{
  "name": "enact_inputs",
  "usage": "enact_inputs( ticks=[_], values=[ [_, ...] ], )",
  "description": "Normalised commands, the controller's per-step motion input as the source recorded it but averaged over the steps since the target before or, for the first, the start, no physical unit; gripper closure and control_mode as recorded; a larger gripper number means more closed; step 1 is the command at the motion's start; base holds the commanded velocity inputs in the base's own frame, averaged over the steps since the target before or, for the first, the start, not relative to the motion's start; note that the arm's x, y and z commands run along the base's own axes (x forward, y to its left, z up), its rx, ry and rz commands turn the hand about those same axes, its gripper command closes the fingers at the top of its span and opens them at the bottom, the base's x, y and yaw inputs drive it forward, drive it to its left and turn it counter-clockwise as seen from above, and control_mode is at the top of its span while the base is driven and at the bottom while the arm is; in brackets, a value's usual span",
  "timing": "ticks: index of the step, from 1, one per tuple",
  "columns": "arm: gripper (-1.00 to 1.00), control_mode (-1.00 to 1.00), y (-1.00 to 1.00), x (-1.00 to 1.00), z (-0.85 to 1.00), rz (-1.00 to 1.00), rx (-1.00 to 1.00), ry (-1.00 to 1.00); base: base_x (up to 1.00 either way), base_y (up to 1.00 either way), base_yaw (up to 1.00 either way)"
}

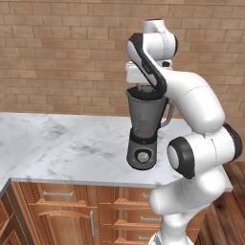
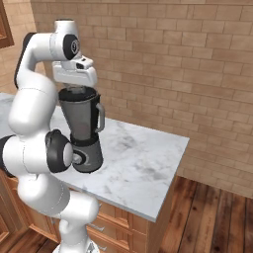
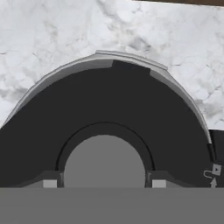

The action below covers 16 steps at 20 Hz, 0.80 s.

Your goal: Grab the lemon wedge and onion from the fridge, place them in the blender, close the lid, and turn on the blender to create a marinade.

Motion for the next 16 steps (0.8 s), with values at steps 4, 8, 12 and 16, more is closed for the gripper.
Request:
enact_inputs(
  ticks=[4, 8, 12, 16],
  values=[
    [1.0, -1.0, -0.13, -0.19, -0.3, 0.0, 0.0, 0.0, 0.0, 0.0, 0.0],
    [1.0, -1.0, 0.0, 0.0, -0.49, 0.0, 0.0, 0.0, 0.0, 0.0, 0.0],
    [-1.0, -1.0, 0.0, 0.0, -0.1, 0.0, 0.0, -0.07, 0.0, 0.0, 0.0],
    [-1.0, -1.0, 0.0, 0.0, 0.06, 0.0, 0.0, -0.13, 0.0, 0.0, 0.0]
  ],
)
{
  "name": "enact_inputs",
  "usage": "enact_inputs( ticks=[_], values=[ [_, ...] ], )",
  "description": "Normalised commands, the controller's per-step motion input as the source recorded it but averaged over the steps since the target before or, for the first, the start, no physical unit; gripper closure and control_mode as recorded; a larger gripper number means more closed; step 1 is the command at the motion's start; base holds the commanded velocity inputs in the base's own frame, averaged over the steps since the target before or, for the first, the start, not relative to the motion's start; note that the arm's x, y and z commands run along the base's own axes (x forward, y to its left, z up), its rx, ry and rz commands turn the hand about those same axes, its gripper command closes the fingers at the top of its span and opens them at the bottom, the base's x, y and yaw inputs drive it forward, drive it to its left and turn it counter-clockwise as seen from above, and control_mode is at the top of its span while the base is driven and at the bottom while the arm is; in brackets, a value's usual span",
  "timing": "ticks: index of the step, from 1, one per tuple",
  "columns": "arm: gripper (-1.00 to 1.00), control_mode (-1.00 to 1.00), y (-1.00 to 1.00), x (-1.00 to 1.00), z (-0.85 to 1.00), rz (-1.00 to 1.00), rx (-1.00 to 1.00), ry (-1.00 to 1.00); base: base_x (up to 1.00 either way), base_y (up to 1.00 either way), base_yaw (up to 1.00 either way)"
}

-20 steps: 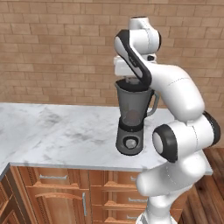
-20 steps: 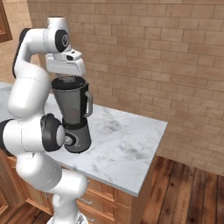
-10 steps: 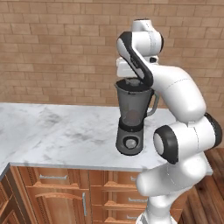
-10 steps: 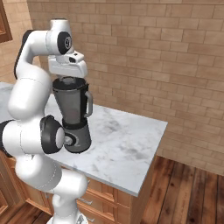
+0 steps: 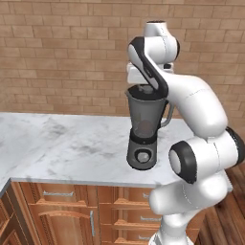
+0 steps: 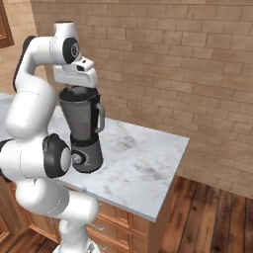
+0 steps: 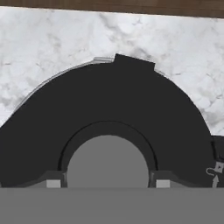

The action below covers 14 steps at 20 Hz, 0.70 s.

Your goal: Grab the lemon wedge and onion from the fridge, place them in the blender, close the lid, and turn on the blender to create a marinade.

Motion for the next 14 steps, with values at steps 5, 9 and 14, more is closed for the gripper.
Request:
enact_inputs(
  ticks=[5, 9, 14],
  values=[
    [-1.0, -1.0, 0.0, 0.0, 0.1, 0.0, 0.0, -0.12, 0.0, 0.0, 0.0],
    [-1.0, -1.0, 0.04, 0.0, 0.0, 0.0, 0.0, -0.01, 0.0, 0.0, 0.0],
    [-1.0, -1.0, 0.14, 0.0, 0.11, 0.0, -0.01, -0.01, 0.0, 0.0, 0.0]
  ],
)
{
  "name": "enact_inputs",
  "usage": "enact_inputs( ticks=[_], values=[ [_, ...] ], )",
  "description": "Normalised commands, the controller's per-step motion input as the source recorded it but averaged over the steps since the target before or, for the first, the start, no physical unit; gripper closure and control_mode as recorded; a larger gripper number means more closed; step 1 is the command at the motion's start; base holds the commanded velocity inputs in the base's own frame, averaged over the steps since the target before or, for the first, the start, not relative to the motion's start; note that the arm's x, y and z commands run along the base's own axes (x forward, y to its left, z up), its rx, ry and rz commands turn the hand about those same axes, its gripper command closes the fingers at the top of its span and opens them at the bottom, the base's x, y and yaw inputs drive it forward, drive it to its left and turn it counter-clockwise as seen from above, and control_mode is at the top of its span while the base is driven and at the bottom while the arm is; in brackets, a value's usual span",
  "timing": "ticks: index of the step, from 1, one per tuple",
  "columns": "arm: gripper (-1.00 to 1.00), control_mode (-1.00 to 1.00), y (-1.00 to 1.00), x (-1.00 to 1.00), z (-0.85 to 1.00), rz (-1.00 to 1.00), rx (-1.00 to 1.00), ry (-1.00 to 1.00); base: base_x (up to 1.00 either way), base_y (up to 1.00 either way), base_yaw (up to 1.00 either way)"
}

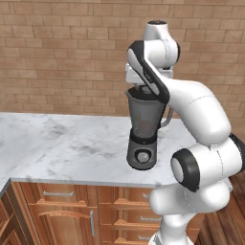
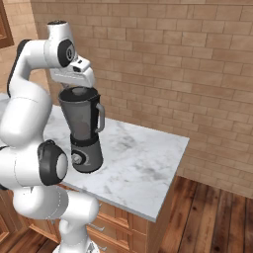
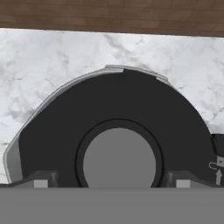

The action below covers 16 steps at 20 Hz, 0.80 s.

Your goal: Grab the lemon wedge and onion from the fridge, place them in the blender, close the lid, and turn on the blender to create a marinade.

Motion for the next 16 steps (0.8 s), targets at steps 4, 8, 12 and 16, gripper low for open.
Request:
enact_inputs(
  ticks=[4, 8, 12, 16],
  values=[
    [-1.0, -1.0, 0.24, -0.06, 0.33, 0.0, -0.04, -0.08, 0.0, 0.0, 0.0],
    [-1.0, -1.0, 0.27, -0.21, 0.26, 0.0, -0.09, -0.06, 0.0, 0.0, 0.0],
    [-1.0, -1.0, 0.06, -0.36, -0.07, 0.0, -0.08, 0.0, 0.0, 0.0, 0.0],
    [-1.0, -1.0, 0.0, -0.43, -0.53, 0.0, -0.02, 0.0, 0.0, 0.0, 0.0]
  ],
)
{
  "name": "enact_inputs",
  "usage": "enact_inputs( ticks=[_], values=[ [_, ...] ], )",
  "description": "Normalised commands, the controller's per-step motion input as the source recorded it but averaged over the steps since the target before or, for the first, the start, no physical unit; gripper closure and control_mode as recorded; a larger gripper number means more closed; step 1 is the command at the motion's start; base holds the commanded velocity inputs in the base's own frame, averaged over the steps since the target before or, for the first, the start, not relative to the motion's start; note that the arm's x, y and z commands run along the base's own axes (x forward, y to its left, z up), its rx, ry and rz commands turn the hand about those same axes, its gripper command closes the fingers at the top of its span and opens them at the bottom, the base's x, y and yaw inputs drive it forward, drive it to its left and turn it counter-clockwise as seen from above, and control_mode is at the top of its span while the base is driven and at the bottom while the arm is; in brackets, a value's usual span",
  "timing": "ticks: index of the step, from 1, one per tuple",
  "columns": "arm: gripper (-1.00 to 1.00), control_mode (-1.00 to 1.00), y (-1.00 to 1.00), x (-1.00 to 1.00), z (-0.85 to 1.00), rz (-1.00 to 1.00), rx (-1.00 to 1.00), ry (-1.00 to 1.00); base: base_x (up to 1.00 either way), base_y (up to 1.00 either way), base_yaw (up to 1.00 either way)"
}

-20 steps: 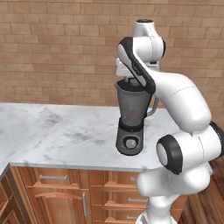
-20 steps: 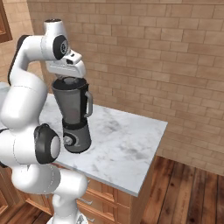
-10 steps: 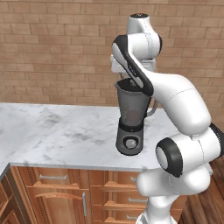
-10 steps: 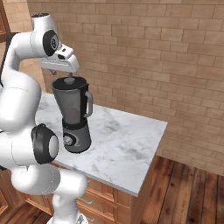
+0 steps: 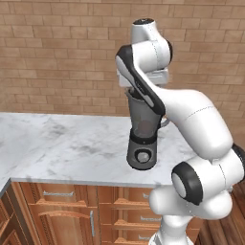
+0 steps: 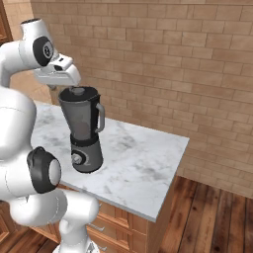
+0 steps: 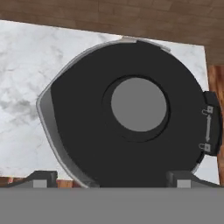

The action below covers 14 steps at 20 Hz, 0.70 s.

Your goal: Grab the lemon wedge and onion from the fridge, place them in the blender, close the lid, and turn on the blender to create a marinade.

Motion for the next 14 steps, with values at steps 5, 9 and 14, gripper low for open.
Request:
enact_inputs(
  ticks=[5, 9, 14],
  values=[
    [-1.0, -1.0, 0.0, -0.44, -0.64, 0.0, 0.0, -0.08, 0.0, 0.0, 0.0],
    [-1.0, -1.0, 0.01, -0.44, -0.59, 0.0, 0.0, -0.18, 0.0, 0.0, 0.0],
    [-1.0, -1.0, 0.06, -0.35, -0.31, -0.01, 0.0, -0.24, 0.0, 0.0, 0.0]
  ],
)
